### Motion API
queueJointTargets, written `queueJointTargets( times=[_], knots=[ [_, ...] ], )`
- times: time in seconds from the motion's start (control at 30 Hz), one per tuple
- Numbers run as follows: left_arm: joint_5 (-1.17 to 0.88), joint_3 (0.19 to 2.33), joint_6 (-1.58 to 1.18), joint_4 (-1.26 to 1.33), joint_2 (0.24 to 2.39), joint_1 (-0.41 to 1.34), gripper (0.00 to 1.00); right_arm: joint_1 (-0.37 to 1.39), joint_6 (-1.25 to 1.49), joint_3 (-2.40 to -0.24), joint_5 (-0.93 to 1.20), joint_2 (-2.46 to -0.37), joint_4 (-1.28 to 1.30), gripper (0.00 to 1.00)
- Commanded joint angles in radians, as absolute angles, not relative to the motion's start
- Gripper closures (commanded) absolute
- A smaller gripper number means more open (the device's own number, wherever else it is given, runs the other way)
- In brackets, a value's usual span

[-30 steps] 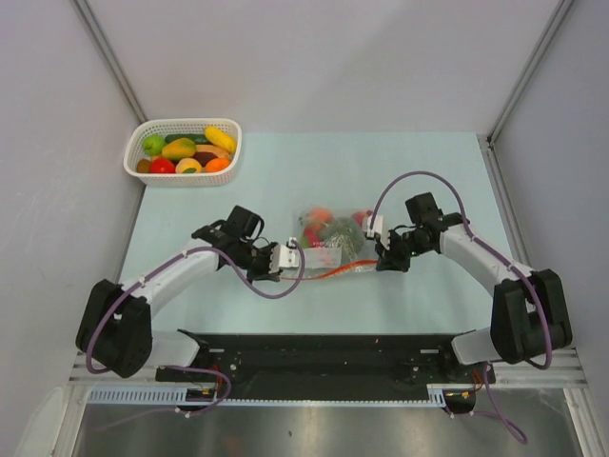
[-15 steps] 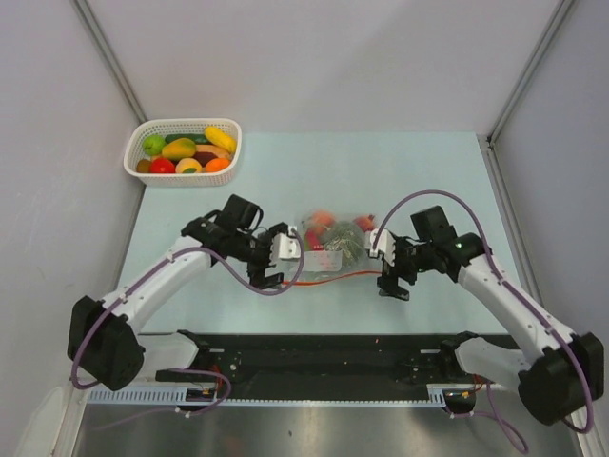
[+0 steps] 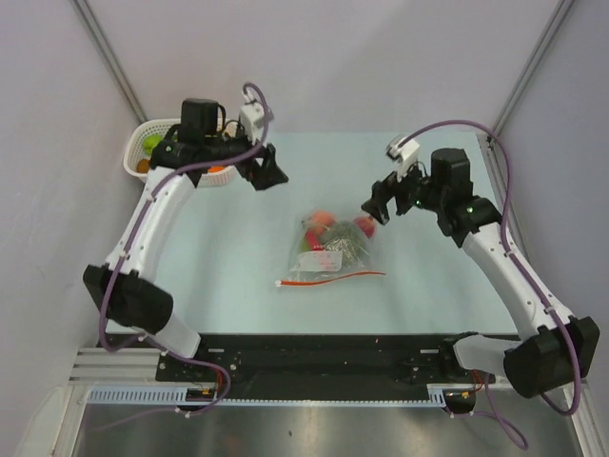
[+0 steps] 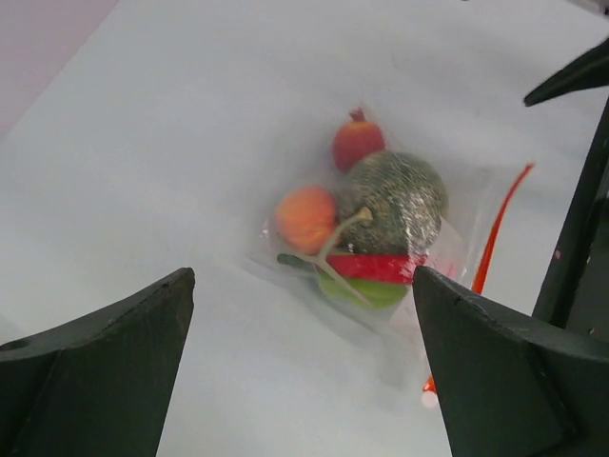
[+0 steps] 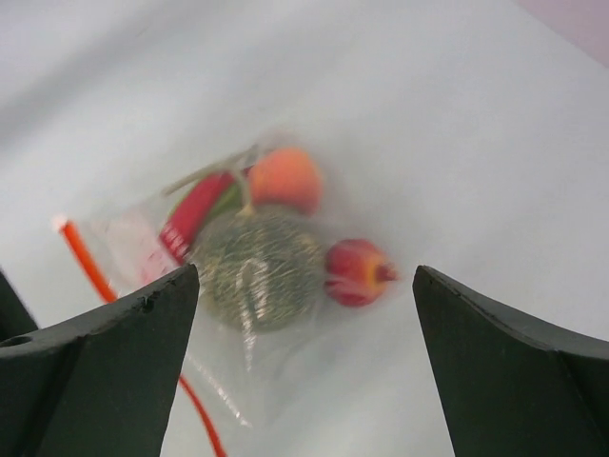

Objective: Place the food in the zip-top bag and seal the zipper
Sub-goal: Reset both arms

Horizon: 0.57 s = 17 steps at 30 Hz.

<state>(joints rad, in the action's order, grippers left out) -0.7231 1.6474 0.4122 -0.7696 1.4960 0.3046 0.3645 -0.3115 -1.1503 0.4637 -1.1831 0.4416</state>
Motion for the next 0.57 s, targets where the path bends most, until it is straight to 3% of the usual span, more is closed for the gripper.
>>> queueJointTargets(
  times=[0.0,0.1,0.33,0.53],
  knots=[
    [-0.758,1.804,0.096,-0.831,1.661,0.174,0.0,0.194,0.019,-1.241,0.54,-1.285,0.264,0.0],
    [-0.764,1.786,0.045,-0.813,1.697,0.097,0.0,0.114,0.057,-1.258,0.566,-1.362,0.236,0.0],
    [-0.543,1.539,0.046,-0.652,1.602,0.058,0.0,0.049,-0.02,-1.258,0.551,-1.488,0.287,0.0],
    [-0.463,1.551,0.049,-0.653,1.571,0.057,0.0,0.046,-0.006,-1.269,0.56,-1.5,0.227,0.0]
  ],
)
